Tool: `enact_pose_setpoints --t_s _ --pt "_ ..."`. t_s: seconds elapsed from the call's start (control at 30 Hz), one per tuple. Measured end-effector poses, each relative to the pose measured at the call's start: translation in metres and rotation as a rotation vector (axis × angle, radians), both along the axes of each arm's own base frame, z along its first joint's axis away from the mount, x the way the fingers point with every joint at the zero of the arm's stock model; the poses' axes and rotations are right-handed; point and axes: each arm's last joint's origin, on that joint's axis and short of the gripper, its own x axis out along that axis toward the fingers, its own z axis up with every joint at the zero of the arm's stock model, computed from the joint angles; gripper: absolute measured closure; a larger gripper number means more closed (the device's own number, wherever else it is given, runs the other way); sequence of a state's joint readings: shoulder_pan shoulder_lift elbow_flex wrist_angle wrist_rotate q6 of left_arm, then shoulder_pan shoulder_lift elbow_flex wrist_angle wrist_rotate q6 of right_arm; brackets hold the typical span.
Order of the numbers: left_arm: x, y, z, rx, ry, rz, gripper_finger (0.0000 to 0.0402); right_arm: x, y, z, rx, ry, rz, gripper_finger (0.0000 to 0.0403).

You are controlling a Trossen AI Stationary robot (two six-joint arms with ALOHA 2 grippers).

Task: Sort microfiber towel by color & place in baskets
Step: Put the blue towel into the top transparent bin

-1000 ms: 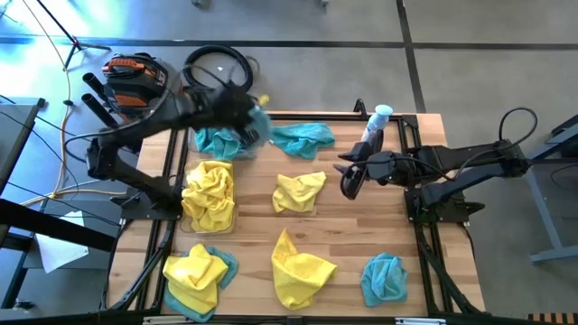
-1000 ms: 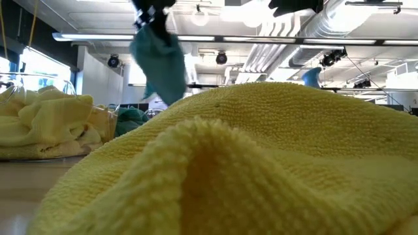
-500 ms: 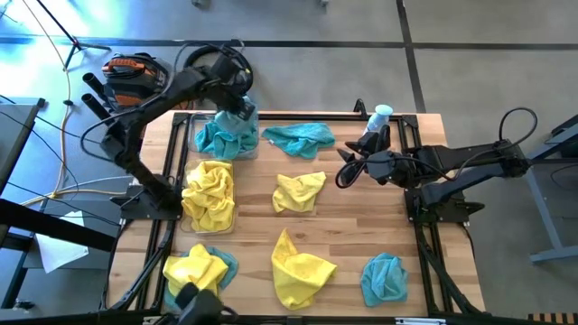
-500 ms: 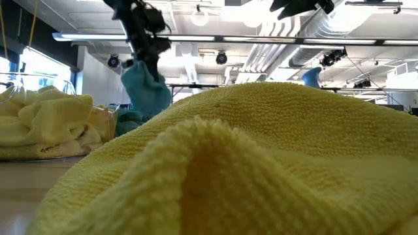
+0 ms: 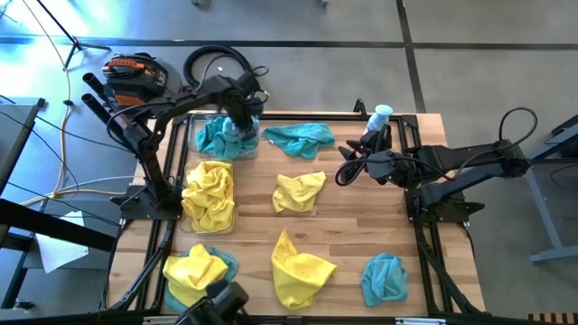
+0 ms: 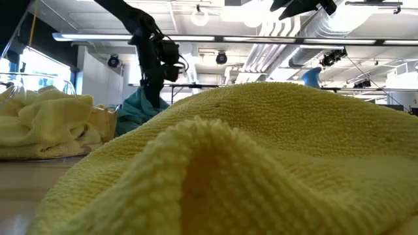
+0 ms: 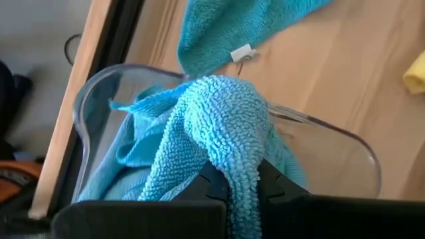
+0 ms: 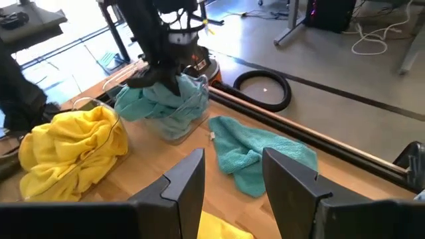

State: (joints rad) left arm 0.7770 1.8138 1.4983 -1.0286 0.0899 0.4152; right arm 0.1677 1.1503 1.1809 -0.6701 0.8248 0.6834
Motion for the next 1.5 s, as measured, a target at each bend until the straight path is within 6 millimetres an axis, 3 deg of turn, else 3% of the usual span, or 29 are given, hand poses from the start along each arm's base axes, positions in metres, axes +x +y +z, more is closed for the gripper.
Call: enact_pose_setpoints --t_s 0.3,0.8,1.03,1.3,1.5 --pt "-0.001 -0.002 -0.036 0.022 -0.024 -0.119 0.0401 0.000 -0.004 0.000 -0.018 0.004 -0.029 0.0258" --pt "0.003 -0.008 -0.059 0.135 -0.001 -0.201 0.0397 -0.003 -0.021 -0.004 -0.027 0.061 -0.101 0.0258" --pt "0.006 -0.009 -0.060 0.135 -0.008 -0.176 0.0354 -0.004 -0.023 -0.004 -0.028 0.074 -0.110 0.0258" --pt "0.007 -0.008 -0.073 0.093 0.033 -0.143 0.0282 -0.004 -0.023 -0.006 -0.022 0.092 -0.100 0.0258" --pt "0.001 -0.012 -0.056 0.139 0.030 -0.090 0.0266 -0.005 -0.023 -0.007 -0.021 0.105 -0.098 0.0258"
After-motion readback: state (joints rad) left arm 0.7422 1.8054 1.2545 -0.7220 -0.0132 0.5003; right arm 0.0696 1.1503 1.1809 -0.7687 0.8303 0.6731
